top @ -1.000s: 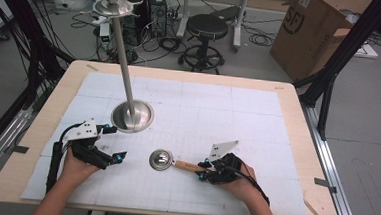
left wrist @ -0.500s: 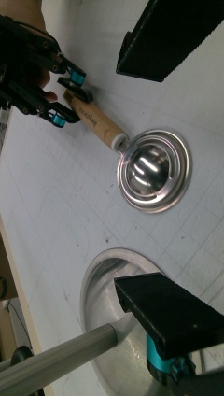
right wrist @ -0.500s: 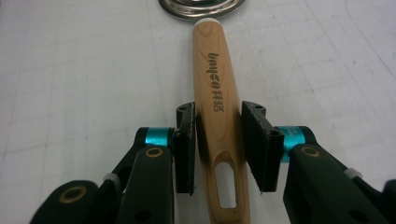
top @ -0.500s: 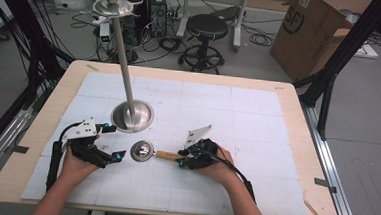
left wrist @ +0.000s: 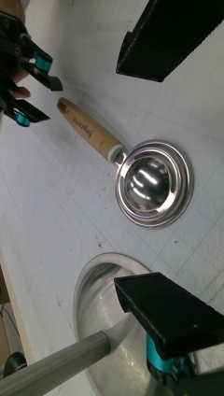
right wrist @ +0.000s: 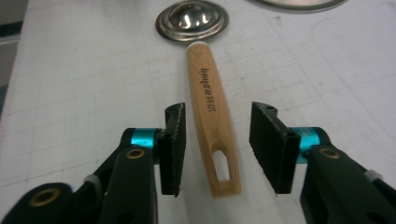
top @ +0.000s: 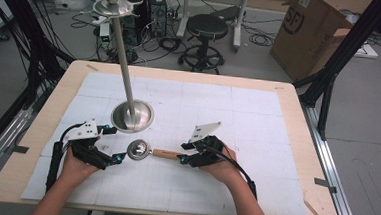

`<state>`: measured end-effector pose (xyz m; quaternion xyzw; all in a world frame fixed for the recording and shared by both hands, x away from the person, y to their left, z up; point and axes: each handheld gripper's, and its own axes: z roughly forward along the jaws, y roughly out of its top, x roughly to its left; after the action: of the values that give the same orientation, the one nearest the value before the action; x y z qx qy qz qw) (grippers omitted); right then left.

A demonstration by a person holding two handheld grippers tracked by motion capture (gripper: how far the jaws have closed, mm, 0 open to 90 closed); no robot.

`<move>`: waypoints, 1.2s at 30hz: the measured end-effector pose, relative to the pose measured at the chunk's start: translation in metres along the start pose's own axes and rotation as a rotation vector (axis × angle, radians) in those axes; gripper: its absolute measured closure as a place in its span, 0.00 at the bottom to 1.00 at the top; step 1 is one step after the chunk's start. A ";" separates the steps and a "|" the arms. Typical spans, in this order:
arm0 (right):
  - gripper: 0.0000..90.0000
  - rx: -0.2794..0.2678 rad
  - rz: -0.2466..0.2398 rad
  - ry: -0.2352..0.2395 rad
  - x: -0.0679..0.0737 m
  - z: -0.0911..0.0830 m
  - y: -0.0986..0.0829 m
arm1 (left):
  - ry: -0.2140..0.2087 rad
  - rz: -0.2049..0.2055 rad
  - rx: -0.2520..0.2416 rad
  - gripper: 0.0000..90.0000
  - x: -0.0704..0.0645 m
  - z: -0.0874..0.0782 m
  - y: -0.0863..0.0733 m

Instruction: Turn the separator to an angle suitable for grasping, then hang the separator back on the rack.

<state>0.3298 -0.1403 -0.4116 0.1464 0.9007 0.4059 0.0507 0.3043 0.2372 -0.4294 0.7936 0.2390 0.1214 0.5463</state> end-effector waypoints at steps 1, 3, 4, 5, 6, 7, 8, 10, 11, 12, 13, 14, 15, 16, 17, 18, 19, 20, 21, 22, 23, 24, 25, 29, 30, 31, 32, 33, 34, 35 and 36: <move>0.59 -0.007 -0.002 -0.015 0.001 -0.006 -0.002 | 0.001 0.000 0.002 0.02 0.000 0.000 0.000; 0.56 -0.032 0.012 -0.037 0.002 -0.019 -0.007 | 0.002 0.001 0.007 0.02 0.000 0.000 0.000; 0.55 -0.050 0.019 -0.047 0.002 -0.026 -0.011 | 0.002 0.002 0.012 0.02 -0.001 -0.001 0.000; 0.55 -0.050 0.019 -0.047 0.002 -0.026 -0.011 | 0.002 0.002 0.012 0.02 -0.001 -0.001 0.000; 0.53 -0.071 0.032 -0.056 0.002 -0.031 -0.015 | 0.002 0.001 0.014 0.02 -0.001 0.000 0.000; 0.50 -0.094 0.048 -0.082 0.003 -0.041 -0.025 | 0.002 0.004 0.017 0.02 -0.002 -0.001 -0.001; 0.50 -0.099 0.062 -0.093 0.004 -0.046 -0.031 | 0.000 0.001 0.019 0.02 -0.003 -0.001 -0.001; 0.49 -0.109 0.082 -0.109 0.006 -0.055 -0.042 | -0.003 0.007 0.026 0.02 -0.003 -0.001 -0.002; 0.48 -0.126 0.091 -0.123 0.007 -0.059 -0.048 | -0.006 0.006 0.029 0.02 -0.004 0.000 -0.002; 0.47 -0.137 0.106 -0.135 0.008 -0.063 -0.054 | -0.006 0.006 0.029 0.02 -0.004 0.000 -0.002; 0.45 -0.151 0.116 -0.151 0.009 -0.067 -0.060 | -0.014 0.004 0.032 0.02 -0.004 0.000 -0.004; 0.45 -0.151 0.116 -0.151 0.009 -0.067 -0.060 | -0.014 0.004 0.032 0.02 -0.004 0.000 -0.004; 0.43 -0.170 0.135 -0.172 0.009 -0.069 -0.066 | -0.014 -0.002 0.034 0.02 -0.004 0.000 -0.004; 0.40 -0.192 0.161 -0.193 0.008 -0.072 -0.073 | -0.017 -0.004 0.034 0.02 -0.005 -0.001 -0.005; 0.38 -0.197 0.176 -0.200 0.007 -0.072 -0.076 | -0.017 -0.005 0.030 0.02 -0.005 -0.001 -0.005; 0.37 -0.204 0.194 -0.208 0.005 -0.074 -0.080 | -0.021 -0.019 0.023 0.02 -0.005 -0.002 -0.006; 0.34 -0.233 0.234 -0.235 0.000 -0.076 -0.084 | -0.022 -0.021 0.020 0.02 -0.005 -0.002 -0.006; 0.34 -0.233 0.234 -0.235 0.000 -0.076 -0.084 | -0.021 -0.024 0.019 0.02 -0.005 -0.002 -0.006; 0.32 -0.249 0.245 -0.241 -0.001 -0.077 -0.084 | -0.021 -0.025 0.018 0.02 -0.005 -0.002 -0.007; 0.31 -0.256 0.254 -0.254 -0.002 -0.077 -0.085 | -0.019 -0.025 0.018 0.02 -0.004 -0.003 -0.007; 0.29 -0.256 0.265 -0.259 -0.002 -0.077 -0.085 | -0.018 -0.025 0.020 0.02 -0.004 -0.003 -0.007; 0.29 -0.260 0.267 -0.266 -0.003 -0.077 -0.084 | -0.017 -0.025 0.021 0.02 -0.003 -0.003 -0.008; 0.28 -0.268 0.262 -0.278 -0.002 -0.076 -0.083 | -0.014 -0.027 0.023 0.02 -0.003 -0.005 -0.009; 0.27 -0.272 0.261 -0.283 -0.004 -0.074 -0.081 | -0.007 -0.027 0.016 0.02 -0.001 -0.008 -0.009; 0.27 -0.269 0.267 -0.279 -0.003 -0.074 -0.080 | -0.003 -0.025 0.012 0.02 0.000 -0.009 -0.009; 0.27 -0.260 0.262 -0.279 -0.004 -0.073 -0.081 | 0.004 -0.029 0.003 0.02 0.001 -0.010 -0.009; 0.27 -0.260 0.262 -0.279 -0.004 -0.073 -0.081 | 0.004 -0.029 0.003 0.02 0.001 -0.010 -0.009; 0.27 -0.262 0.262 -0.277 -0.004 -0.074 -0.081 | 0.002 -0.033 0.002 0.02 0.001 -0.010 -0.009; 0.27 -0.266 0.271 -0.279 -0.004 -0.075 -0.081 | 0.001 -0.034 0.000 0.02 0.001 -0.010 -0.008; 0.27 -0.269 0.273 -0.282 -0.003 -0.076 -0.081 | -0.001 -0.033 -0.002 0.02 0.001 -0.010 -0.008; 0.27 -0.276 0.274 -0.289 -0.003 -0.078 -0.081 | -0.006 -0.034 -0.007 0.02 0.001 -0.010 -0.008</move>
<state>0.2984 -0.2481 -0.4207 0.3155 0.7919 0.5030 0.1429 0.2989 0.2478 -0.4331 0.7877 0.2504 0.1108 0.5518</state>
